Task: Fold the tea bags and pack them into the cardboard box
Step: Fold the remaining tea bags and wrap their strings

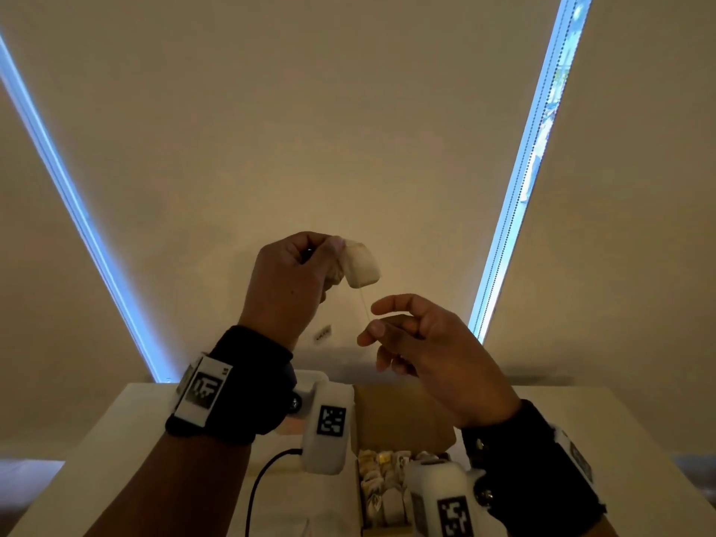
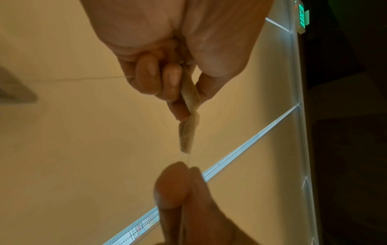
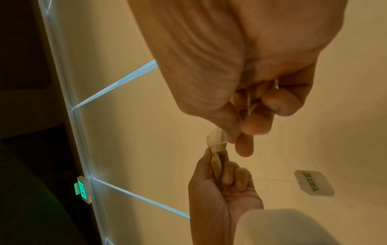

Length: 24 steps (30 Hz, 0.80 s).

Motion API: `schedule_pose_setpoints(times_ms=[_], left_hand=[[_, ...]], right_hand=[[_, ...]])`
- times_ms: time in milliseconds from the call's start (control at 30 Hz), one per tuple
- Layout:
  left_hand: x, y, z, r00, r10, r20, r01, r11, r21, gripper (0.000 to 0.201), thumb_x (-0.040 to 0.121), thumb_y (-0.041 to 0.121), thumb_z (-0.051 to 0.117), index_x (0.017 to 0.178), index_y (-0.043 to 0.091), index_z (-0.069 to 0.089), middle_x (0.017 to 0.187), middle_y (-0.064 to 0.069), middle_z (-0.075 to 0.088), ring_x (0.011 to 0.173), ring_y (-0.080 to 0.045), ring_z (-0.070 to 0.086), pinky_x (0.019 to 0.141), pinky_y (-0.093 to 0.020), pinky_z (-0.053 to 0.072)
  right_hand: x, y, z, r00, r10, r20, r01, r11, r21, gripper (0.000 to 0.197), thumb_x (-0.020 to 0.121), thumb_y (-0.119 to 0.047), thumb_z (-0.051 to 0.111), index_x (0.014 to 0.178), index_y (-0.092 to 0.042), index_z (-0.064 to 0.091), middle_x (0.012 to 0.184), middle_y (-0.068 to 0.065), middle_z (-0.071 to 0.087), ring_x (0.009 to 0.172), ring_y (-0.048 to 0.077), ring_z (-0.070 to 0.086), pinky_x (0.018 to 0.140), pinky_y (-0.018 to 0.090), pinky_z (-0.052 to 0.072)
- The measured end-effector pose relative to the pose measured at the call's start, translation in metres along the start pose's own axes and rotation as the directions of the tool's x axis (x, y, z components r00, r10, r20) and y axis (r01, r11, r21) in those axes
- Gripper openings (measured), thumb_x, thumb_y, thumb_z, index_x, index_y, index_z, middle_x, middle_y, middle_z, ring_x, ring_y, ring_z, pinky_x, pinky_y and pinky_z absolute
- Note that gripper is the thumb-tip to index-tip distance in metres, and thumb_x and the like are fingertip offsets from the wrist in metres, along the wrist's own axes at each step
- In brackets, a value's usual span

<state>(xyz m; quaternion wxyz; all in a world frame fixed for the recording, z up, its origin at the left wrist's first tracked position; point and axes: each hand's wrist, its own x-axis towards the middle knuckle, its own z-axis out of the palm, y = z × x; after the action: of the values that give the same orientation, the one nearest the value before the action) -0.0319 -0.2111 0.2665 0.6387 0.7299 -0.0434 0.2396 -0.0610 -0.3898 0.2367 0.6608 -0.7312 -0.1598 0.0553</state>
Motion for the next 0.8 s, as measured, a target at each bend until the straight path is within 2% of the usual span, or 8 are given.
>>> schedule_pose_setpoints(times_ms=[133, 267, 333, 433, 467, 633, 733, 800], left_hand=[[-0.002, 0.005, 0.001, 0.998, -0.028, 0.051, 0.031, 0.998, -0.056, 0.02, 0.102, 0.023, 0.059, 0.088, 0.018, 0.073, 0.059, 0.006, 0.053, 0.058, -0.012, 0.042, 0.054, -0.025, 0.037], [-0.005, 0.009, -0.001, 0.988, -0.034, 0.148, 0.043, 0.998, -0.054, 0.021, 0.102, 0.027, 0.057, 0.089, 0.02, 0.072, 0.073, -0.011, 0.055, 0.068, -0.021, 0.044, 0.056, -0.027, 0.036], [-0.007, 0.011, -0.002, 0.974, -0.001, 0.228, 0.0, 1.0, 0.005, 0.019, 0.102, 0.025, 0.058, 0.092, 0.018, 0.073, 0.078, -0.018, 0.062, 0.068, -0.02, 0.05, 0.058, -0.027, 0.04], [-0.011, 0.011, -0.002, 0.942, 0.103, 0.318, -0.161, 0.974, 0.161, 0.017, 0.101, 0.019, 0.06, 0.093, 0.015, 0.074, 0.072, 0.008, 0.071, 0.061, 0.0, 0.058, 0.06, -0.013, 0.044], [-0.011, 0.009, -0.002, 0.935, 0.133, 0.328, -0.208, 0.956, 0.207, 0.015, 0.1, 0.019, 0.061, 0.092, 0.016, 0.074, 0.072, 0.012, 0.071, 0.061, 0.0, 0.06, 0.06, -0.012, 0.045], [-0.008, 0.004, -0.002, 0.937, 0.216, 0.276, -0.31, 0.878, 0.366, 0.01, 0.097, 0.027, 0.066, 0.091, 0.023, 0.073, 0.077, 0.013, 0.072, 0.072, -0.004, 0.066, 0.065, -0.009, 0.048], [-0.01, 0.003, -0.002, 0.921, 0.305, 0.243, -0.385, 0.803, 0.454, 0.008, 0.096, 0.03, 0.067, 0.09, 0.026, 0.071, 0.075, 0.023, 0.066, 0.076, 0.005, 0.064, 0.066, -0.002, 0.044], [-0.01, 0.0, -0.001, 0.923, 0.318, 0.215, -0.383, 0.813, 0.439, 0.01, 0.095, 0.028, 0.068, 0.089, 0.024, 0.073, 0.072, 0.023, 0.065, 0.073, 0.009, 0.064, 0.064, -0.002, 0.042]], right_hand=[[0.003, 0.003, -0.007, 1.0, 0.009, 0.011, -0.009, 1.0, 0.023, 0.016, 0.097, -0.015, 0.063, 0.113, -0.017, 0.064, 0.095, 0.003, 0.078, 0.077, 0.017, 0.07, 0.073, 0.035, 0.048], [0.012, -0.004, -0.014, 0.996, 0.066, 0.053, -0.072, 0.99, 0.117, 0.019, 0.096, -0.015, 0.062, 0.115, -0.015, 0.065, 0.096, 0.006, 0.077, 0.085, 0.018, 0.069, 0.078, 0.036, 0.046], [0.021, -0.01, -0.018, 0.995, 0.083, 0.06, -0.09, 0.987, 0.13, 0.02, 0.095, -0.013, 0.064, 0.114, -0.012, 0.067, 0.095, 0.009, 0.077, 0.084, 0.018, 0.069, 0.08, 0.036, 0.045], [0.033, -0.023, -0.022, 1.0, 0.028, -0.003, -0.028, 0.993, 0.117, 0.016, 0.092, -0.008, 0.066, 0.108, -0.007, 0.068, 0.088, 0.011, 0.075, 0.078, 0.015, 0.068, 0.072, 0.032, 0.045], [0.035, -0.028, -0.023, 0.999, -0.005, -0.037, 0.008, 0.996, 0.084, 0.014, 0.092, -0.007, 0.067, 0.106, -0.007, 0.068, 0.084, 0.009, 0.075, 0.075, 0.014, 0.069, 0.069, 0.03, 0.046], [0.035, -0.031, -0.014, 0.955, -0.201, -0.22, 0.151, 0.962, -0.226, 0.005, 0.091, -0.016, 0.071, 0.095, -0.018, 0.071, 0.076, -0.005, 0.077, 0.073, 0.011, 0.074, 0.066, 0.026, 0.058], [0.034, -0.025, -0.006, 0.928, -0.241, -0.284, 0.173, 0.955, -0.242, 0.006, 0.092, -0.02, 0.07, 0.093, -0.025, 0.071, 0.076, -0.014, 0.075, 0.075, 0.007, 0.073, 0.069, 0.024, 0.061], [0.033, -0.022, 0.0, 0.929, -0.249, -0.275, 0.19, 0.956, -0.225, 0.008, 0.09, -0.024, 0.072, 0.094, -0.03, 0.069, 0.079, -0.018, 0.074, 0.079, 0.004, 0.072, 0.073, 0.024, 0.061]])
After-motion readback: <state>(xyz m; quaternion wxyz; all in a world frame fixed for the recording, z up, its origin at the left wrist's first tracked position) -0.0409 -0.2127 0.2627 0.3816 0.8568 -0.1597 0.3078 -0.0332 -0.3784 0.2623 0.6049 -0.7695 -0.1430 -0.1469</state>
